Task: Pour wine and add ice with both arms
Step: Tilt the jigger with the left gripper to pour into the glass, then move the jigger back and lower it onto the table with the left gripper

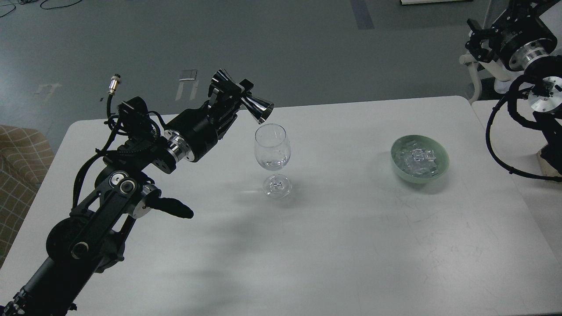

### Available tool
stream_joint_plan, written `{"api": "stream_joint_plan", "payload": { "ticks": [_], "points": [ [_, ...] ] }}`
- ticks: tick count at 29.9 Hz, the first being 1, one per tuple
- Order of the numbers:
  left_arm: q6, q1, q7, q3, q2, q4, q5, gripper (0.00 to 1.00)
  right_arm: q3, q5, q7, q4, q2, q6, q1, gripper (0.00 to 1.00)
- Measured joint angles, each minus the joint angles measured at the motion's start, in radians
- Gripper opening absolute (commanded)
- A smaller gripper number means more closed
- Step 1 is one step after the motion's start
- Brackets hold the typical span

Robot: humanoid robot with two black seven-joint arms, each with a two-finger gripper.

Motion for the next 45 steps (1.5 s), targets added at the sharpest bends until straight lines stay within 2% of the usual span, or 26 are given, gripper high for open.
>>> {"api": "stream_joint_plan", "payload": {
  "ticks": [8,10,16,25,31,37,45],
  "points": [
    [0.002,-0.021,0.004,0.036,0.016,0.0,0.083,0.15,0.0,0.0,0.0,0.001,-0.002,0.0,0.001,1.0],
    [0.003,-0.023,0.013,0.036,0.016,-0.001,0.104,0.15,0.0,0.0,-0.001,0.001,-0.002,0.0,0.003,1.0],
    [0.004,-0.027,0.078,0.036,0.018,-0.003,0.136,0.15,0.0,0.0,-0.001,0.001,-0.004,0.0,0.003,1.0],
    [0.006,-0.038,0.086,0.019,0.023,-0.005,0.1,0.15,0.001,0.001,0.0,0.002,-0.019,0.0,-0.001,1.0],
    [0.034,-0.036,0.079,-0.04,0.023,-0.005,-0.045,0.16,0.001,0.002,-0.001,0.002,-0.027,0.002,-0.001,1.0],
    [0.047,-0.021,0.106,-0.136,0.027,-0.01,-0.236,0.16,0.0,0.002,-0.001,0.003,-0.027,0.002,-0.001,1.0],
    [0.096,0.035,0.131,-0.33,0.032,0.032,-0.69,0.16,0.0,0.001,-0.001,0.003,-0.04,0.002,-0.03,1.0]
  ]
}}
